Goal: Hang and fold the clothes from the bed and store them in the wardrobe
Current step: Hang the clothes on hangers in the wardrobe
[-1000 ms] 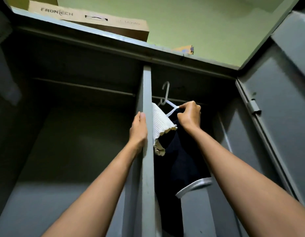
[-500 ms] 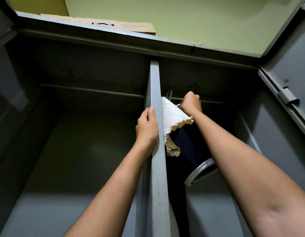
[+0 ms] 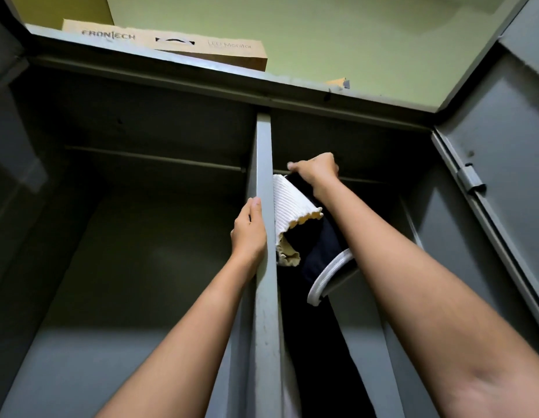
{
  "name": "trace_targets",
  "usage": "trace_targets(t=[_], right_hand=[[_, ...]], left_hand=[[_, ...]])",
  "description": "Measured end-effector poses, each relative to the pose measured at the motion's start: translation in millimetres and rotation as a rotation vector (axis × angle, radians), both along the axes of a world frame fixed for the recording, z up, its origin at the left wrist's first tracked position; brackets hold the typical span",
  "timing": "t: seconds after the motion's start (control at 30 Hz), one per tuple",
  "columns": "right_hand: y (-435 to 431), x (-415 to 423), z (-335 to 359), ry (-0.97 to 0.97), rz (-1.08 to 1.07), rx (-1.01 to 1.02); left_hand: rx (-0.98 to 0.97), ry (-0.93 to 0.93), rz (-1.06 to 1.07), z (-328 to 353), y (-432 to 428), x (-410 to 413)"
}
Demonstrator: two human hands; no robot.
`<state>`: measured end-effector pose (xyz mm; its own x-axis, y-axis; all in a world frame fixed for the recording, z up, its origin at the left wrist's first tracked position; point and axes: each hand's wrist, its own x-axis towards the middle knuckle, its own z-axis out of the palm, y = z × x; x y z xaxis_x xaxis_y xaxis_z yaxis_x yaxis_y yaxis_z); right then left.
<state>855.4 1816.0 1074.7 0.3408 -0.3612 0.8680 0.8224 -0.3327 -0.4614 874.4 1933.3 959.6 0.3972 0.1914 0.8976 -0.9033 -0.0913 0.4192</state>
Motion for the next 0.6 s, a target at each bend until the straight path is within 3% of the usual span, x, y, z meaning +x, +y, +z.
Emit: trace_targets(t=[0.17, 0.33, 0.47, 0.6], right_hand=[[-7.8, -10.4, -39.4, 0.047, 0.759, 0.169], [-6.6, -1.2, -93.1, 0.307, 0.788, 0.116], [2.0, -18.6, -143.4, 0.406, 0.822, 0.161], [-0.4, -53.2, -187.9, 0.482, 0.765, 0.157]], left_hand=[[-0.141, 0.209, -0.144, -18.1, -2.8, -10.4], [-0.255, 0.335, -0.4, -38.0, -7.4, -46.9], [-0.298, 0.397, -0.376, -56.0, -13.0, -40.6], [-0.287, 0.394, -0.323, -88.2, -25.8, -107.4]])
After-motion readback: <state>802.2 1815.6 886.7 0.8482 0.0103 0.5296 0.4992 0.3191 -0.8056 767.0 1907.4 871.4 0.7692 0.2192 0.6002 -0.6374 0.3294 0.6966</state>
